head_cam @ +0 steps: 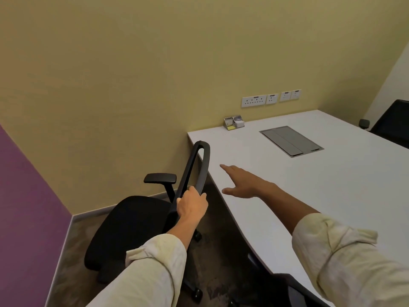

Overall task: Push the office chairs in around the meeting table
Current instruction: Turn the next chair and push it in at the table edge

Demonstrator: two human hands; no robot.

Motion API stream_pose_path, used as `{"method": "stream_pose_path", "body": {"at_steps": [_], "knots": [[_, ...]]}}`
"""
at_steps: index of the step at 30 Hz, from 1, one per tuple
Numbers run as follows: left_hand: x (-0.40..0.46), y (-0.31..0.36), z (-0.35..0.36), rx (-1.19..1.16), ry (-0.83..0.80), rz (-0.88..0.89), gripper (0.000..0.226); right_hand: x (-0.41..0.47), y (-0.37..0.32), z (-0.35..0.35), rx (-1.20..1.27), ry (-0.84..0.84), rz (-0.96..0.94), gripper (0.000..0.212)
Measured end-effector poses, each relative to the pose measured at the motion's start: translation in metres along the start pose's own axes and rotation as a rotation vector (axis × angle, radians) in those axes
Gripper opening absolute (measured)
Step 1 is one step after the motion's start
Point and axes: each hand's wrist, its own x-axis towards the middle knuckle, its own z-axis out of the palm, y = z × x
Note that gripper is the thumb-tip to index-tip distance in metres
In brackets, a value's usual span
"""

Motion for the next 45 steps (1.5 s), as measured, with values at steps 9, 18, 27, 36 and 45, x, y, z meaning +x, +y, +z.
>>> {"method": "stream_pose_path", "body": {"at_steps": [9,18,27,36,45], "knots": [[-0.043,-0.066,-0.014,0.229,0.015,-0.060,0.050,-0.013,-0.028,0.034,-0.114,-0.019,-0.146,0.095],[-0.103,-0.162,-0.060,0.480,-0.006,-0.151,0.054,-0.036,-0.073,0.074,-0.314,-0.036,-0.324,0.087],[-0.137,-0.217,-0.085,0.426,-0.200,-0.015,0.046,-0.033,-0.128,0.098,-0.359,-0.125,-0.308,0.037],[-0.157,-0.260,-0.092,0.404,-0.144,0.151,0.010,-0.065,-0.167,0.131,-0.335,-0.055,-0.113,0.036],[-0.139,-0.334,-0.130,0.458,-0.138,0.373,0.009,-0.104,-0.260,0.155,-0.275,0.030,0.102,0.026]]}}
